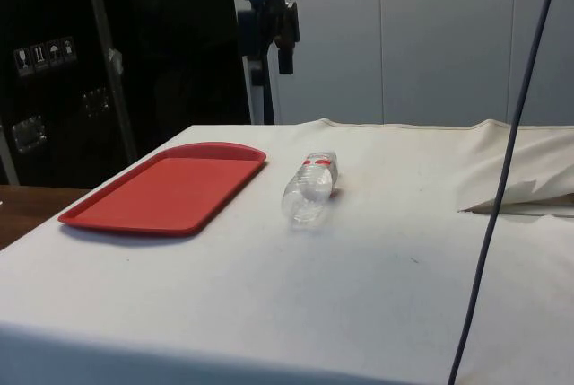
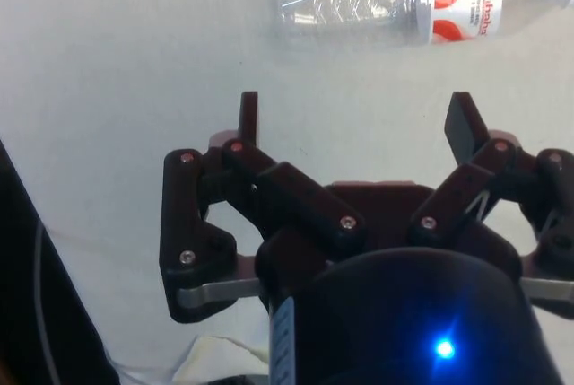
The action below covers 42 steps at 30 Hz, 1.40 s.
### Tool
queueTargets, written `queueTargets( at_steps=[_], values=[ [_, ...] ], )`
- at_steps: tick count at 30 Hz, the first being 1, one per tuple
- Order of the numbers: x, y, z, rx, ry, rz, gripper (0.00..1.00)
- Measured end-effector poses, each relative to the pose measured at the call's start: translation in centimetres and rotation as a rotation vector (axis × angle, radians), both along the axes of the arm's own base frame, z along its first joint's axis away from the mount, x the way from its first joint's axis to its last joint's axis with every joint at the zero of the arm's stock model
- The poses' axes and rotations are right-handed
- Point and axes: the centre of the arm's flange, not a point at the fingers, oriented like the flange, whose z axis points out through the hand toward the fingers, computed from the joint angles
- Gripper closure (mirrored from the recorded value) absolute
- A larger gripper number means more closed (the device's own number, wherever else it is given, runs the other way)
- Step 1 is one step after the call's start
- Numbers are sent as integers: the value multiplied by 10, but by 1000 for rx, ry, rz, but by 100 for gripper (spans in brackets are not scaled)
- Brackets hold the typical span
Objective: Place the bottle upright on the tray.
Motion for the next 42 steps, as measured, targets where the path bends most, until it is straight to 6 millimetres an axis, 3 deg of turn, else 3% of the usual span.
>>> queueTargets(
  at_steps=[42],
  values=[
    [3, -1, -29, 6, -20, -242, 0]
  ],
)
